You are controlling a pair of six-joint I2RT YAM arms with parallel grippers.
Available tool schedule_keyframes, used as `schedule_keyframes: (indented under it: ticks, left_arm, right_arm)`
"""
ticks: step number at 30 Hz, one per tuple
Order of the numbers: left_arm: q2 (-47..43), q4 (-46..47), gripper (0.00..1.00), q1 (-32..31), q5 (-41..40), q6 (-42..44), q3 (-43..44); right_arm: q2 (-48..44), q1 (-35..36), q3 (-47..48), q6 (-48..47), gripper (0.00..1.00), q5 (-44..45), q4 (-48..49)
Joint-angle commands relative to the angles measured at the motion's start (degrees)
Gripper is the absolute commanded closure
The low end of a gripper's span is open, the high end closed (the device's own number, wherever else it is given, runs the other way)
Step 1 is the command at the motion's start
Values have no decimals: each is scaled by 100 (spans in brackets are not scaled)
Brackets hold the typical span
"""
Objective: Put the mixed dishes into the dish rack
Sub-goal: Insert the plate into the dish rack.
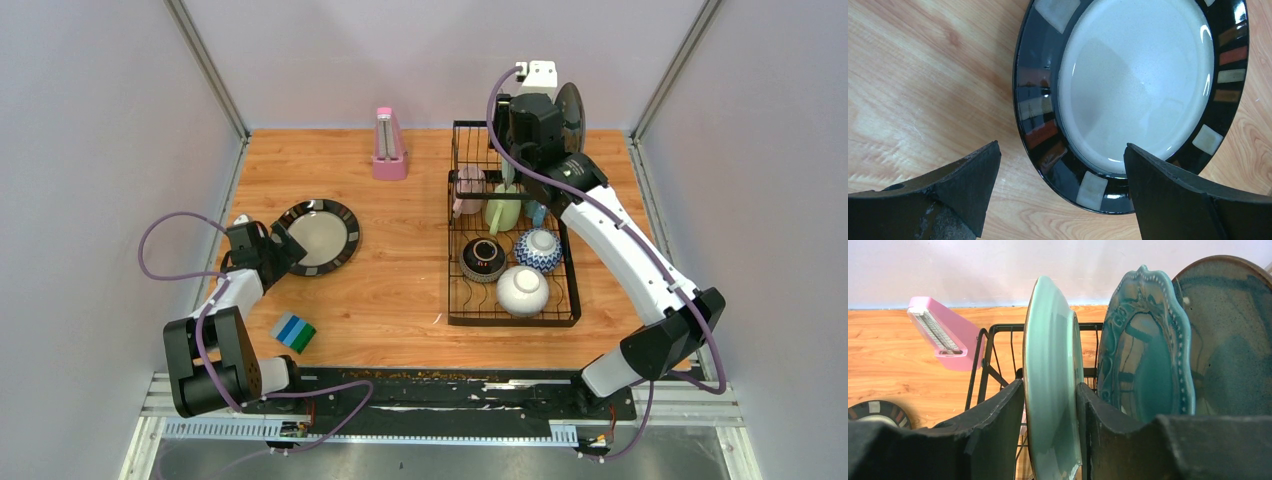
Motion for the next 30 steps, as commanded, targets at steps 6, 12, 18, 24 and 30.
schedule_keyframes:
  ticks: [6, 12, 18, 24, 30]
  left_arm:
    - [34, 102, 0, 36, 23, 115, 190]
    - [11, 53, 0, 38, -2, 142, 207]
    - [21, 74, 0, 37, -17, 132, 215]
    - [-66, 30, 0, 35, -162, 146, 206]
    - [-459, -21, 0, 35, -407, 169, 116]
  right_arm:
    - [-119, 36, 242, 36, 60, 2, 325]
    - [-104, -37, 211, -85, 73, 343, 310]
    - [-286, -114, 193, -82, 59, 161, 293]
    - [-475, -109, 168, -74, 42, -487, 298]
    - [-739, -114, 21, -47, 31, -1401, 471]
